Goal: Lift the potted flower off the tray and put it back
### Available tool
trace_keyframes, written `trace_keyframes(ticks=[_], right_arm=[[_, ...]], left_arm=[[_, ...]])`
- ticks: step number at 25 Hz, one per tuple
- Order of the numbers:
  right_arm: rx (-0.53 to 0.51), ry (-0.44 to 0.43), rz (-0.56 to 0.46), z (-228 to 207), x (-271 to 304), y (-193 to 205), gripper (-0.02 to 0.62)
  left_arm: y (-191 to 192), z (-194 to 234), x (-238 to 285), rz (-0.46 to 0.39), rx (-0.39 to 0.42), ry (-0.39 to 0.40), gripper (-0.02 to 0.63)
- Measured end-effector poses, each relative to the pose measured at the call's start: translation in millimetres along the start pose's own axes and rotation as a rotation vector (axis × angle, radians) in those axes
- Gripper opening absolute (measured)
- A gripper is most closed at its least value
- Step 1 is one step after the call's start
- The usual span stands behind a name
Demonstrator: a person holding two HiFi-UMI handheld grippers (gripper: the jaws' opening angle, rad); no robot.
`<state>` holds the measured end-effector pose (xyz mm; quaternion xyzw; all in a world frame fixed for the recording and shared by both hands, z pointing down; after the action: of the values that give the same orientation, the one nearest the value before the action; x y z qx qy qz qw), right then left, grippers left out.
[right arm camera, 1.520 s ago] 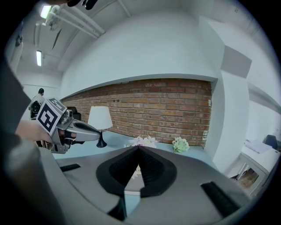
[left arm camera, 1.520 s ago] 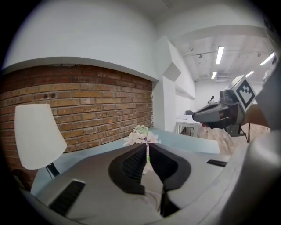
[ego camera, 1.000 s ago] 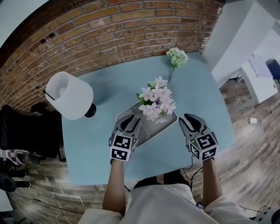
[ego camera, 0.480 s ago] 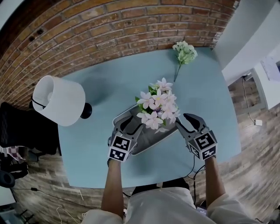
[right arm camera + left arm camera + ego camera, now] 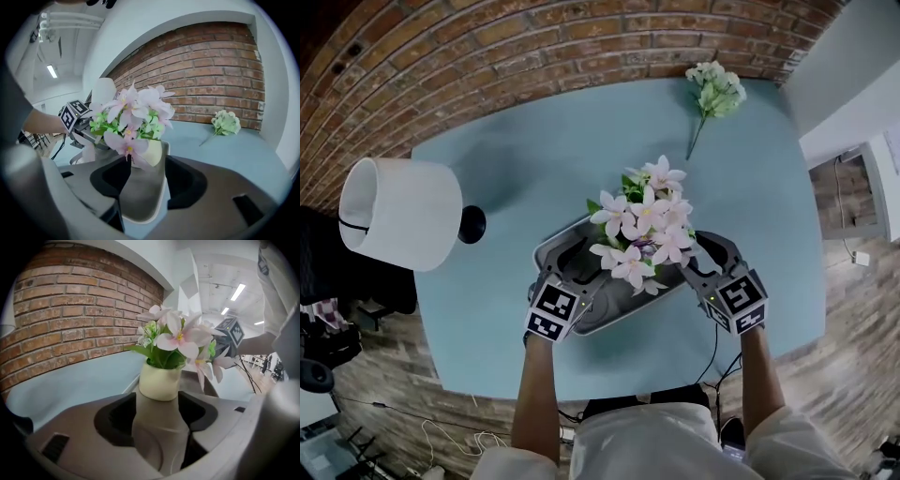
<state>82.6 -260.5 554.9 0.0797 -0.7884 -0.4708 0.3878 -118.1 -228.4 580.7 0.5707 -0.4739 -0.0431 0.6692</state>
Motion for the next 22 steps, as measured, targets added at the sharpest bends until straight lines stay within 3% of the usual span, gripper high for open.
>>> trace_keyframes(ticks=[6, 11, 22], right_arm=[[-0.017, -0.089, -0.001, -3, 23, 3, 0.282], [-0.088, -0.151, 0.006, -1, 37, 4, 0.301], [-0.191, -0.2, 0.084, -1, 56, 8, 0.31]], left_arm=[[-8, 5, 14, -0.034, 0.013, 0.039, 0.328], [-16, 4, 22, -0.06, 0.06, 0.07, 0.38], [-22, 3, 39, -0.048, 0.125, 0.139, 0.407]])
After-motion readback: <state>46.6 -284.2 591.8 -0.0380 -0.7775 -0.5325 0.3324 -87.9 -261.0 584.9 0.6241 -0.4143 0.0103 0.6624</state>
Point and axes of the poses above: the fingertips, and each gripper's own axes: x forward along the fingers, z to its left, y out of its underside, the point moved 4 cm from there along -x, backward along the fingers, and after that the axes turned 11 degrees about x, right-handed, at the moved point
